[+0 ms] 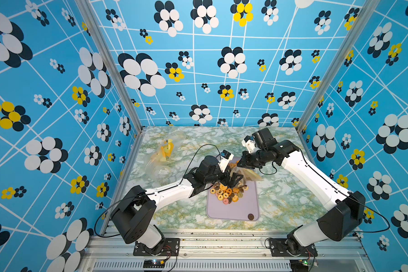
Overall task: Pour cookies out of the ziploc bag
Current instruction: 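Pour the cookies out of the ziploc bag onto the tray.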
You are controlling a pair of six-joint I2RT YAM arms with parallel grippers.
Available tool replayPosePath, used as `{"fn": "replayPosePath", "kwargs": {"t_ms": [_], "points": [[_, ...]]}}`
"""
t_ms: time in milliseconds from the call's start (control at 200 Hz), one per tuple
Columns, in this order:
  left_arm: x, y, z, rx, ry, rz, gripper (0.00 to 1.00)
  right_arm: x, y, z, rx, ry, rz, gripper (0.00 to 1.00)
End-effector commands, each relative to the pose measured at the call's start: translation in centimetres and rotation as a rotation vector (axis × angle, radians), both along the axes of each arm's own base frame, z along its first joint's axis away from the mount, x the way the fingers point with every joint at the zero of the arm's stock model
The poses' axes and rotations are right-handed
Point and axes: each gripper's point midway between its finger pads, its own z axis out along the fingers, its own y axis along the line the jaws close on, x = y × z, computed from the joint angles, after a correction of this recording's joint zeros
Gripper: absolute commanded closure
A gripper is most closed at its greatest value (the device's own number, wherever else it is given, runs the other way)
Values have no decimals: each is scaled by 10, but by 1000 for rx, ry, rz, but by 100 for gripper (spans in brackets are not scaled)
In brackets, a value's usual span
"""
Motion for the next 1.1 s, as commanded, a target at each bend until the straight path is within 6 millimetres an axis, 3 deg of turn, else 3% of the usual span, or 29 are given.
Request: {"fn": "replayPosePath", "kwargs": {"t_ms": [0,410,570,750,864,1094], "points": [[14,-5,-2,15,-122,-14,0,-7,4,7,58,15,17,100],[36,-17,-5,-86,-141,48,14,-14,5,7,109,64,25,100],[35,-20,-3,-115,-140,38,21,-15,5,6,128,82,22,100],[30,-27,-6,-151,-98,-3,47,-13,6,7,159,89,14,100],[27,-29,-8,-183,-75,-20,71,-13,4,7,157,93,8,100],[24,-29,-7,-201,-51,-30,98,-11,-1,7,148,87,-10,100]]}}
